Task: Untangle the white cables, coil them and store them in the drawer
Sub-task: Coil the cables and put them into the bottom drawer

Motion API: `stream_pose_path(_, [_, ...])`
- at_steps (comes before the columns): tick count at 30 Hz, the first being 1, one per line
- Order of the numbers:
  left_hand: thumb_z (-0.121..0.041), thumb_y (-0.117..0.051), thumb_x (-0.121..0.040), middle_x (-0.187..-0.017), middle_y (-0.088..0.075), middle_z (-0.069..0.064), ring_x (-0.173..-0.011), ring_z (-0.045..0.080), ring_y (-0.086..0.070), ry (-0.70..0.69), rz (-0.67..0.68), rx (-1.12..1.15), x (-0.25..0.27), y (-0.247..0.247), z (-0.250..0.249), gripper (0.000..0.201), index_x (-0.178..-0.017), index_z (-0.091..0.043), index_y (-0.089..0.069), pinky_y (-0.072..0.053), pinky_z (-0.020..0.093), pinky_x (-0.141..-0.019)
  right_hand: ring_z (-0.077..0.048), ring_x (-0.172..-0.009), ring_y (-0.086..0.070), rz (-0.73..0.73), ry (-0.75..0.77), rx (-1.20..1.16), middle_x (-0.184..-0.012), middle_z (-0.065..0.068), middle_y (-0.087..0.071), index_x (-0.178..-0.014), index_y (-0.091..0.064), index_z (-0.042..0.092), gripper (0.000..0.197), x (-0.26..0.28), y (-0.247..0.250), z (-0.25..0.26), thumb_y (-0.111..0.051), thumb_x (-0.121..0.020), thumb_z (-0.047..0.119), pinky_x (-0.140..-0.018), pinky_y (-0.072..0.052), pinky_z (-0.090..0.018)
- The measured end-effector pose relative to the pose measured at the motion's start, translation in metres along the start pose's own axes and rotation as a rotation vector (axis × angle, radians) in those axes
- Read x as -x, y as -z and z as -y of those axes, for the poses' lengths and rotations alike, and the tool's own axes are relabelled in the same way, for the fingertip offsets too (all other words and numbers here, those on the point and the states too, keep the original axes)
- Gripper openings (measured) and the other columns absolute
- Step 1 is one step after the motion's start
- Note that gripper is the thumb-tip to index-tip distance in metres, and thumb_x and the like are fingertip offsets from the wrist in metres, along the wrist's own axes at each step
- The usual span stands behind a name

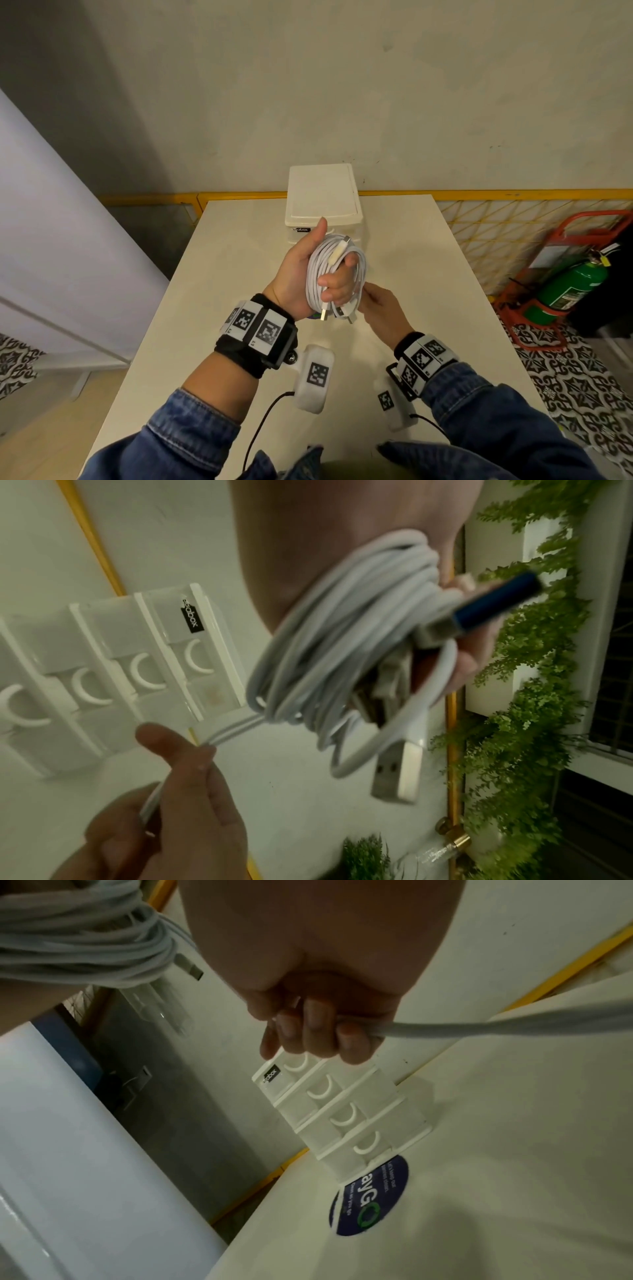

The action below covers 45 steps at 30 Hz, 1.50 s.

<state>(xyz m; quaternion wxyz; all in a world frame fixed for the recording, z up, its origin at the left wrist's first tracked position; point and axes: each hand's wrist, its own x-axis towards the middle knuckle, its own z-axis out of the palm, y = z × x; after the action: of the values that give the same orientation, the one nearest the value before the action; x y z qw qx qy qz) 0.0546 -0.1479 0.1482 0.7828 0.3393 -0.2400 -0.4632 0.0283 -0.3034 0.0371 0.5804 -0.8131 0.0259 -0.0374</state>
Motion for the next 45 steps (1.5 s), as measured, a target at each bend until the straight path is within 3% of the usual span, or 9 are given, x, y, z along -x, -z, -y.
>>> stream_pose_path(6, [-0.043, -0.028, -0.093, -0.038, -0.040, -0.004, -0.031, 0.011, -0.038, 0.036, -0.081, -0.034, -0.002, -0.007, -0.009, 0.050, -0.070, -0.008, -0.054, -0.031, 0.024, -0.041, -0.014, -0.054, -0.026, -0.014, -0.001, -0.001, -0.053, 0.002, -0.033, -0.054, -0.032, 0.023, 0.043, 0.003, -0.003, 0.014, -0.041, -0.095, 0.020, -0.056, -0.023, -0.030])
stream_pose_path(13, [-0.050, -0.021, -0.093, -0.043, -0.046, -0.003, -0.035, 0.012, -0.042, -0.055, -0.054, 0.046, -0.002, -0.001, -0.021, 0.058, -0.075, -0.006, -0.055, -0.029, 0.027, -0.045, -0.004, -0.048, -0.034, 0.035, 0.042, 0.020, -0.048, 0.010, -0.042, -0.050, -0.055, 0.043, 0.055, 0.004, -0.001, 0.021, -0.034, -0.099, 0.027, -0.055, -0.028, -0.021])
stream_pose_path(18, [-0.051, -0.025, -0.092, -0.048, -0.051, 0.000, -0.042, 0.013, -0.043, -0.267, -0.025, 0.215, -0.002, 0.011, -0.028, 0.057, -0.080, -0.005, -0.057, -0.034, 0.027, -0.051, -0.004, -0.051, -0.036, 0.055, 0.065, 0.051, -0.057, 0.008, -0.038, -0.080, -0.060, 0.018, 0.032, 0.009, -0.010, -0.004, -0.035, -0.099, 0.023, -0.059, -0.033, -0.027])
stream_pose_path(23, [-0.066, -0.021, -0.088, -0.050, -0.045, -0.005, -0.048, 0.011, -0.043, -0.571, -0.325, 0.217, -0.002, 0.011, -0.042, 0.063, -0.078, -0.013, -0.052, -0.039, 0.024, -0.056, -0.015, -0.064, -0.047, 0.155, 0.067, 0.233, -0.069, 0.001, -0.050, -0.096, -0.058, 0.020, 0.022, 0.012, -0.011, -0.016, -0.036, -0.098, 0.023, -0.068, -0.039, -0.033])
stream_pose_path(28, [-0.061, -0.023, -0.092, -0.056, -0.044, -0.004, -0.053, 0.012, -0.047, -0.740, -0.716, -0.008, -0.001, 0.013, -0.047, 0.052, -0.084, -0.015, -0.048, -0.040, 0.025, -0.057, 0.002, -0.085, -0.058, 0.339, 0.193, 0.289, -0.099, 0.016, -0.064, -0.122, -0.056, 0.025, 0.029, 0.024, -0.012, -0.010, -0.042, -0.096, 0.019, -0.079, -0.041, -0.016])
stream_pose_path(32, [-0.038, -0.028, -0.100, -0.056, -0.047, 0.005, -0.047, 0.018, -0.047, -0.586, -0.922, -0.691, 0.007, 0.029, -0.031, 0.038, -0.079, -0.015, -0.051, -0.039, 0.026, -0.046, 0.007, -0.083, -0.058, 0.319, 0.391, 0.247, -0.103, 0.007, -0.069, -0.118, -0.061, 0.021, 0.028, 0.023, -0.010, 0.021, -0.049, -0.092, 0.025, -0.075, -0.041, -0.008])
stream_pose_path(38, [-0.059, -0.014, -0.090, -0.054, -0.055, 0.013, -0.051, 0.023, -0.054, 0.026, -0.685, -1.258, 0.015, 0.037, -0.010, 0.076, -0.066, -0.003, -0.060, -0.043, 0.027, -0.056, -0.005, -0.083, -0.057, 0.146, 0.645, 0.367, -0.094, 0.009, -0.066, -0.103, -0.063, 0.020, 0.020, 0.001, 0.017, 0.075, -0.049, -0.091, 0.029, -0.074, -0.046, -0.022])
stream_pose_path(42, [-0.070, -0.004, -0.080, -0.045, -0.047, 0.001, -0.035, 0.015, -0.042, 0.203, -0.360, -0.802, 0.013, 0.024, 0.001, 0.082, -0.086, -0.005, -0.054, -0.037, 0.026, -0.044, 0.005, -0.077, -0.055, 0.109, 0.579, 0.351, -0.081, 0.031, -0.059, -0.099, -0.055, 0.034, 0.016, -0.011, 0.029, 0.087, -0.058, -0.083, 0.034, -0.072, -0.044, -0.017])
stream_pose_path(45, [-0.076, -0.036, -0.077, -0.046, -0.039, 0.004, -0.033, 0.012, -0.038, 0.220, -0.207, -0.544, 0.016, 0.025, 0.004, 0.076, -0.085, -0.004, -0.054, -0.030, 0.022, -0.040, -0.001, -0.083, -0.056, 0.051, 0.586, 0.249, -0.088, 0.020, -0.061, -0.094, -0.063, 0.027, 0.015, -0.021, 0.037, 0.075, -0.055, -0.084, 0.033, -0.076, -0.044, -0.019])
